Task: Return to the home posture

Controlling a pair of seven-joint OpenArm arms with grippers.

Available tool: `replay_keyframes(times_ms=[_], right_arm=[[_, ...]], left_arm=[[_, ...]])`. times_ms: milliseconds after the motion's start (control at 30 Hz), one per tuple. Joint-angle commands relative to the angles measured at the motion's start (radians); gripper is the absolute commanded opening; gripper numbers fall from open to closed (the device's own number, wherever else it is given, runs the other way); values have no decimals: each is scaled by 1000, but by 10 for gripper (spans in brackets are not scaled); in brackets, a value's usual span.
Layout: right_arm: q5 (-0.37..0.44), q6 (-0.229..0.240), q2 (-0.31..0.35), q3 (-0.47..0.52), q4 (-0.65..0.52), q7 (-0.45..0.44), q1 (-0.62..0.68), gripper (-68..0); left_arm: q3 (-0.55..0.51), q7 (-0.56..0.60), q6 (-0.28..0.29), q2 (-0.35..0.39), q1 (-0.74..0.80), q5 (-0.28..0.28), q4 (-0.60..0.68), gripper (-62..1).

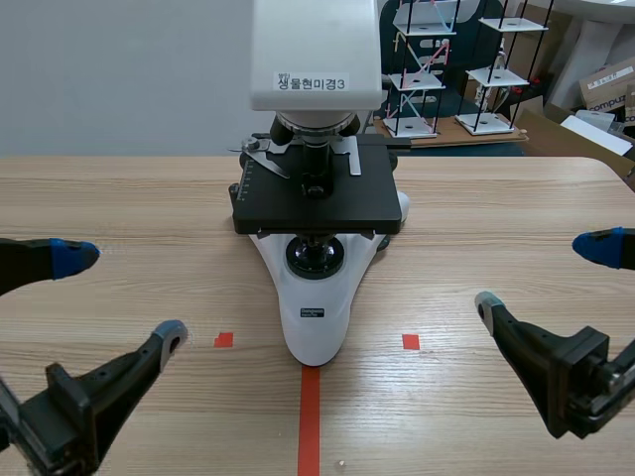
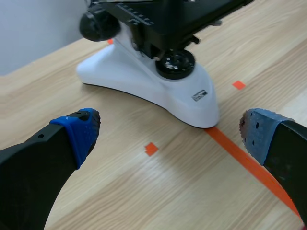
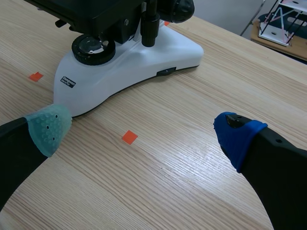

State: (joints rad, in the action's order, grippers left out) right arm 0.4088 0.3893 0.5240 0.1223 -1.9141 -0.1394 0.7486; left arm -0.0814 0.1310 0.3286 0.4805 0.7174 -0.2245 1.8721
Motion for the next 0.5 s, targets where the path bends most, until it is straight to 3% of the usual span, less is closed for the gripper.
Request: replay_keyframes(times_ms=[0,467], right_arm=[[10,0,10,1,-14,-11,2,4],[10,0,10,1,-14,-11,2,4]], left_arm=[[-14,13,-5,3,0,-27,7,9],[-22,7,-5,5,0,-26,8,9]])
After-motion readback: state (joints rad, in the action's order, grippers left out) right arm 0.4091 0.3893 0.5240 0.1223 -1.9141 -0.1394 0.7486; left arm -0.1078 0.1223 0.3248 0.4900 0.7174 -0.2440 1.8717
